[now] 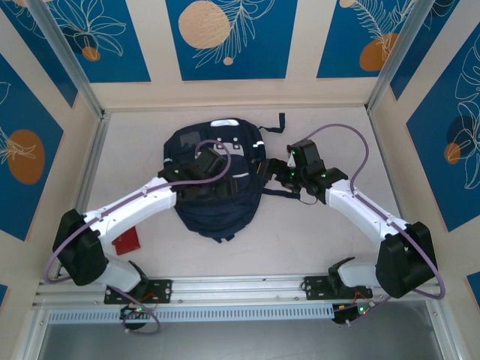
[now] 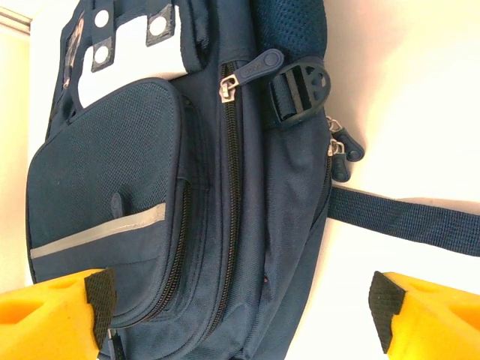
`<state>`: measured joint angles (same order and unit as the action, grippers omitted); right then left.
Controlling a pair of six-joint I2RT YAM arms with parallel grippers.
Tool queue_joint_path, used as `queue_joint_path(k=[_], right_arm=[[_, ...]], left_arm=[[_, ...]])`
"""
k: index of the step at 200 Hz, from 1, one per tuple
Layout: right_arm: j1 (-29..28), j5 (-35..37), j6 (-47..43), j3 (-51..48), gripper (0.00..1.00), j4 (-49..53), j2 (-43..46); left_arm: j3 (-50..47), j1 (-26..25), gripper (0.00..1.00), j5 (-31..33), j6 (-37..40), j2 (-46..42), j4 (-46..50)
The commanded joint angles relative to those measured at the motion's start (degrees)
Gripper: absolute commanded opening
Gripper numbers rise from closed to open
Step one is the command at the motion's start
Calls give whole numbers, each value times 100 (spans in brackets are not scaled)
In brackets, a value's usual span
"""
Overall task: Pack the student bag
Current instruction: Unzip the student bag at the center of the table.
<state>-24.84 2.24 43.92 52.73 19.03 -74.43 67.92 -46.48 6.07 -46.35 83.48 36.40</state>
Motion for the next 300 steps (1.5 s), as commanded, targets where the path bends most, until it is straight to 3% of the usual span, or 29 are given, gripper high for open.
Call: queue_joint_path(k=[1,26,43,118,145,179,252,300], right_arm=[[97,85,137,161,90,195,-22],[105,128,214,247,92,377,-10],[109,51,251,280,98,428,-34],[23,-217,363,500,95,483,-266],[-129,-365,465,626,88,558,-401],[-262,-837,638,835,70,450,-729],[-560,-894,752,1373,56,732,-1583],[-724,-906,556,1727,38,854,-2151]], left_arm=[[-233,-267,66,456,-405,48,-126],[-387,-298,60,202,-493,147,-479],[-420,-346,54,174,-543,281,-532],[-575,-344,35,144,-518,392,-152],[-631,-345,30,59,-517,313,-27],[-637,-336,23,72,-363,325,-277],[-558,-309,0,272,-62,256,-175],[-711,-296,0,399,292,3,-172]])
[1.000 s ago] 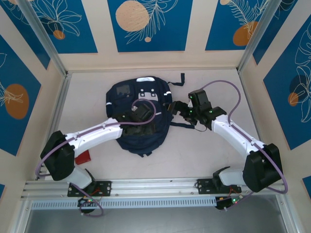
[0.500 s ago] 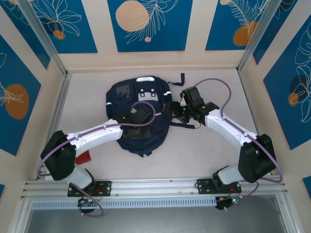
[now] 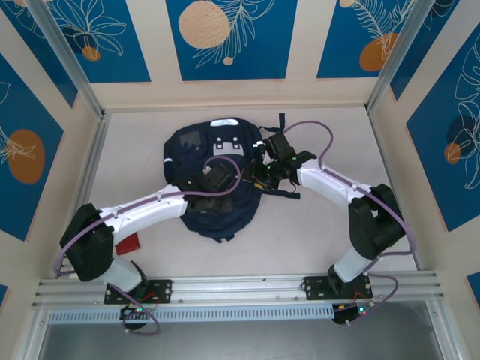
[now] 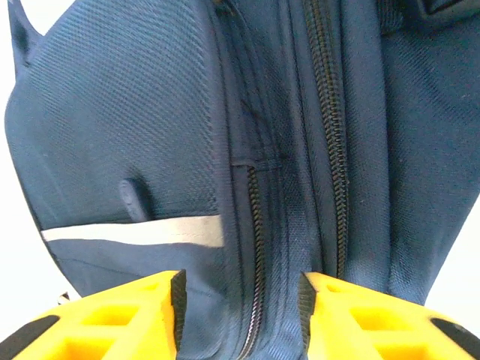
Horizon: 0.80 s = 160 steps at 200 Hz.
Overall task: Pack the student bag
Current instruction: Unzip the student bag at the center of the table.
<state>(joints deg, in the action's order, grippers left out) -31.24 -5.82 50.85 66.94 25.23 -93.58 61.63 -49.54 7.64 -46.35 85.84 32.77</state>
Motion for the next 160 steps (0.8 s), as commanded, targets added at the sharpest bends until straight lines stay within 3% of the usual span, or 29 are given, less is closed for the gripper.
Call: queue_joint_path(k=[1,32,49,123,160], right_arm=[[-83,-92,-137,309,37,235,-247],[-67,522,-196,379,15,341,-281],[7,793,-292,430,9,431,-266],[343,1966,-388,458,5,914,60],[594,2622,-303,188,5,1112,419]], left_arm=[[-81,12,0,248,306,-238,197],[-3,205,0,294,641,-445,524],[-9,352,0,418,830,-646,807],[-581,671,0,551,613,-1422,1213],[-658,1085,0,458,736,-1519,1149]])
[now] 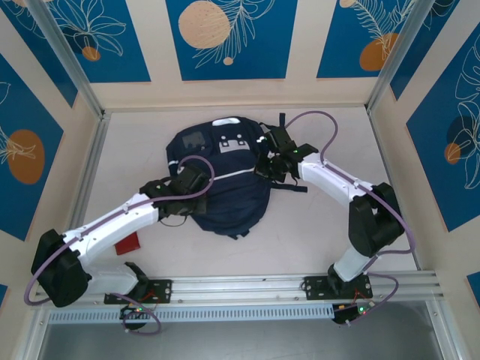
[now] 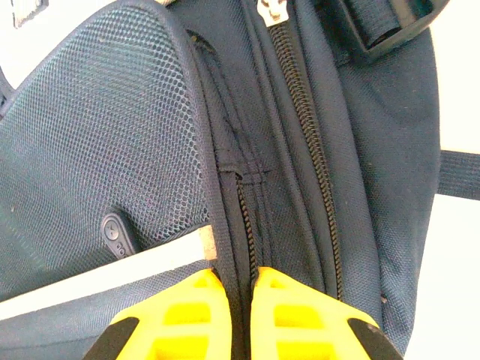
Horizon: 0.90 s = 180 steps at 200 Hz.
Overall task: Pack the student bag
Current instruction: Unzip the student bag at the center of the table.
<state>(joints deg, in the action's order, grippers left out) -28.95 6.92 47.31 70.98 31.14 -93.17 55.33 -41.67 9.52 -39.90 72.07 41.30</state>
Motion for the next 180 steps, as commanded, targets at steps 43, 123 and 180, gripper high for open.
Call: queue_joint_path(k=[43,123,180], right_arm=[[502,1850,250,-323,4,648,483],[770,1665,-228,-276,1,540,457],[1067,608,-836,-25,15,661,329]], left_arm=[[288,789,0,-153,664,190,-54],[887,1211,0,-849,3063,1101,-351],[191,1263,0,-1431,3983,777,-1872]])
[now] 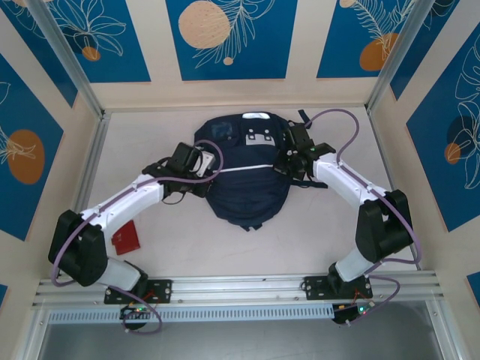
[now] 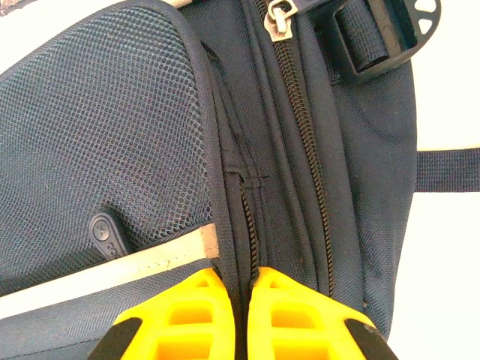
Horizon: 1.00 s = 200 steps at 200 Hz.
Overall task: Pack the student bag
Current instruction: Unzip the student bag at the center of the table.
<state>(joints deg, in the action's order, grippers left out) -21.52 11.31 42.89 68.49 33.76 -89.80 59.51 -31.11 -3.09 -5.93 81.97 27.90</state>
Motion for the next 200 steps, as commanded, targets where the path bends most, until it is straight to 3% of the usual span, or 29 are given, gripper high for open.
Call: queue_joint_path(k=[1,35,53,85,120,154,181,200], right_arm=[[324,143,-413,225,16,388,4],[310,-452,-234,330,52,452,348],[283,-438,365,302,58,727,494],[-202,185,1476,-61,59,942,912],[-601,-378,2555,-620,63,149,1083],[-782,-450,2820,-473,61,52,674],[-775,-409,2761,-373,51,-47,340],[-794,-135,2724,-286,36,71,229]], left_arm=[[-237,205,0,-207,594,-211,-554],[-224,135,0,-1485,826,-130,-879],[-77,12,0,-1785,942,-94,-841],[-1,-178,0,-1833,963,-68,-797],[-44,-245,0,-1584,911,-56,-732],[-110,-250,0,-1379,790,-55,-755],[-100,-241,0,-1158,754,-28,-733],[-21,-230,0,-762,730,16,-582]])
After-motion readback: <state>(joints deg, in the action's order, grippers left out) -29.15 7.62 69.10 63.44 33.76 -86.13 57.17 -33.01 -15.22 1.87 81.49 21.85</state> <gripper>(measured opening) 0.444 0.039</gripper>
